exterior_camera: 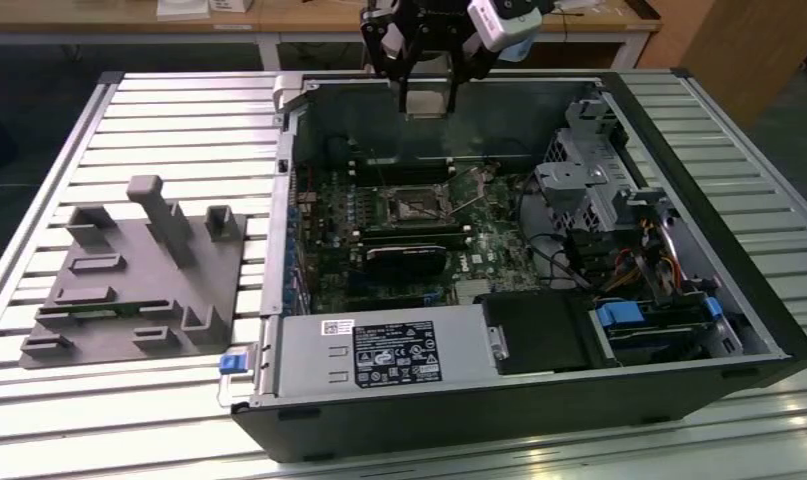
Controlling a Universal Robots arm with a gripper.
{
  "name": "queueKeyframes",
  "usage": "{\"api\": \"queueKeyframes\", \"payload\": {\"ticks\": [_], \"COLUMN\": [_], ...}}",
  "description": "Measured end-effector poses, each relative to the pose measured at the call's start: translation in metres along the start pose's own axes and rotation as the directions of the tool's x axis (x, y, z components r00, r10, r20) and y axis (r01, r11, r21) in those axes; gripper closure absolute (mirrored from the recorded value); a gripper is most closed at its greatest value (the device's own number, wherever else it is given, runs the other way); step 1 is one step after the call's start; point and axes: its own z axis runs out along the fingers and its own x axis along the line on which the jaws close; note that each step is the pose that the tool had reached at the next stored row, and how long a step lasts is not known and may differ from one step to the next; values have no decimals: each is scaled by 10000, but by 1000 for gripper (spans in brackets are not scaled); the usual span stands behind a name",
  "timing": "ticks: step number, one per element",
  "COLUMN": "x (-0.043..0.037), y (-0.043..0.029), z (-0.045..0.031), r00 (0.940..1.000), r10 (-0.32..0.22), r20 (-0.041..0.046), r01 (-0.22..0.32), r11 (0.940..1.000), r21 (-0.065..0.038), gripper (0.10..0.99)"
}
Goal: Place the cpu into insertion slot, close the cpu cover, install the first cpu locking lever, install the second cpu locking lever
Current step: 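Place the cpu into insertion slot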
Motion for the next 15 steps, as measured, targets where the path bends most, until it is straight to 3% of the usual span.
{"api": "queueKeyframes", "payload": {"ticks": [15], "x": [-2], "y": [-6], "z": [72], "r00": [10000], "r10": [0], "r20": [1], "r01": [0], "r11": [10000], "r21": [2], "gripper": [545]}}
